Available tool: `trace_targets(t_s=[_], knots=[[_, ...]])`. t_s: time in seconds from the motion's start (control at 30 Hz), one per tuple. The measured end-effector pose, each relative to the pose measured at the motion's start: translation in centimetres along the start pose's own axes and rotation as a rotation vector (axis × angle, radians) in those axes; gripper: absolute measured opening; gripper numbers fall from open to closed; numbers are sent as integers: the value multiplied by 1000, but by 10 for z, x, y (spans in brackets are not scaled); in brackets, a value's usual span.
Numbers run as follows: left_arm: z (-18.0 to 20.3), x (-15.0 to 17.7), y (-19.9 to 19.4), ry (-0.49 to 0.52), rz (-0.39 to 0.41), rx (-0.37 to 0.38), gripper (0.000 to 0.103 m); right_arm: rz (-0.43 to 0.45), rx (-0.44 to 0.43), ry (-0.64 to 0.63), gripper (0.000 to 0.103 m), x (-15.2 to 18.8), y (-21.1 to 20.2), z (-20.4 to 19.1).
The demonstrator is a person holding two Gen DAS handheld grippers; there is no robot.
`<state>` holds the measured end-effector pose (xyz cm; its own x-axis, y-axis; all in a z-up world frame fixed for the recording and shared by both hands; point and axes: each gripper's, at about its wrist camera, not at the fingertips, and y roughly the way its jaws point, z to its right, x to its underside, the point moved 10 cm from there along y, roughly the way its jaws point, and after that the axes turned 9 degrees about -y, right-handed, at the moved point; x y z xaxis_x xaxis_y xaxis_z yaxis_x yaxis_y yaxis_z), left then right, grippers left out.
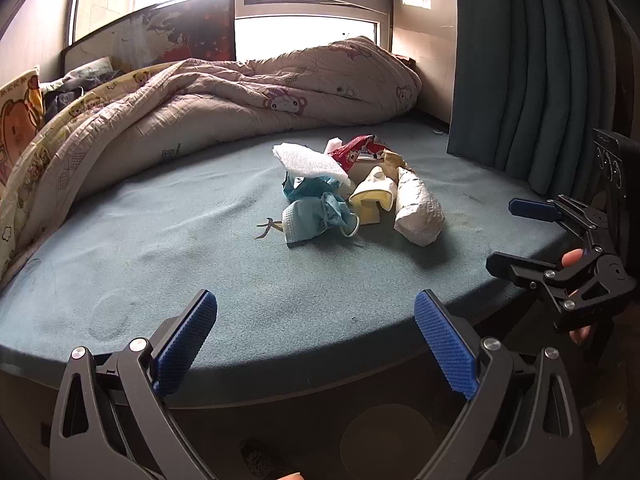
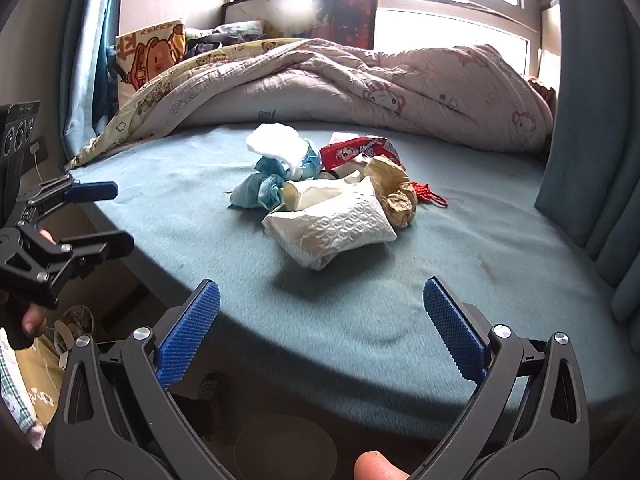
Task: Collect trash
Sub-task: 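Grasp the white bubble-wrap packet with the right tool while the left tool grasps the blue mask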
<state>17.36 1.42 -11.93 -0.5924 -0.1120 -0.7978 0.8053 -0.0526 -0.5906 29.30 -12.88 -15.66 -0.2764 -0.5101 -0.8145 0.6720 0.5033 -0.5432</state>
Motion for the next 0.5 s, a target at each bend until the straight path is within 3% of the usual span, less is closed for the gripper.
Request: trace_targets(t_s=[0.1,0.33,0.5], knots=[[-10,-4,18,-28,-1,-9,97,-35,-27,31,98,-9,35,6],[-25,-10,55,-53,-31,-12,97,-110,28,61,98,-26,88,17],[-18,-26,72,-49,-36,2,97,-93,33,88,79,-24,88,25]])
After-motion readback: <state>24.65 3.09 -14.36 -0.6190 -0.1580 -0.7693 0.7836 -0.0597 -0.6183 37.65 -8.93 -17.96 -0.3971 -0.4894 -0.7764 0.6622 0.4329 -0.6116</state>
